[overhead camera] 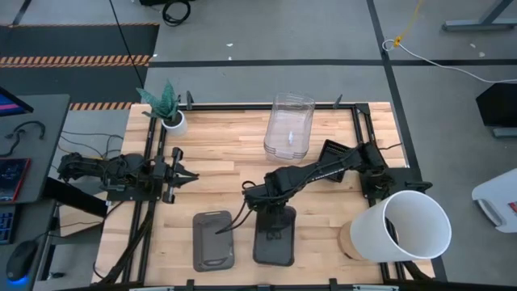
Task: Stack baskets by color
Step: Stack the right gray bin on top of the middle gray bin, then stack the left gray bin on top of the right gray bin
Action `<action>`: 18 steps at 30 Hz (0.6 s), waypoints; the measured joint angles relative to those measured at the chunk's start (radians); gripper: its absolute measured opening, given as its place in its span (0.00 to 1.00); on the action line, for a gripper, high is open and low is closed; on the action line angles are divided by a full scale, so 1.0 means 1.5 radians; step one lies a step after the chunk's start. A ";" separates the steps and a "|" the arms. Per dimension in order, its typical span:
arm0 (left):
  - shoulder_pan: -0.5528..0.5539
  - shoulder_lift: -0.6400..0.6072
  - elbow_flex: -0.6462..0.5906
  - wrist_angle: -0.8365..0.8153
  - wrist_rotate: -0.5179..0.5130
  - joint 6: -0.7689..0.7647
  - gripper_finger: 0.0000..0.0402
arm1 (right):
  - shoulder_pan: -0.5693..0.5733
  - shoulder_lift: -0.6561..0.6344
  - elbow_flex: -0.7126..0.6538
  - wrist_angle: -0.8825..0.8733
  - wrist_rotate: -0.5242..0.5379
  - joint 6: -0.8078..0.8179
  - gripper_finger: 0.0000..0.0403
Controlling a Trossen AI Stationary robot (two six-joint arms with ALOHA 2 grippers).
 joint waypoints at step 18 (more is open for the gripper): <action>0.000 0.000 0.000 0.000 0.000 0.000 0.07 | -0.001 -0.053 -0.028 0.407 0.003 -0.118 0.32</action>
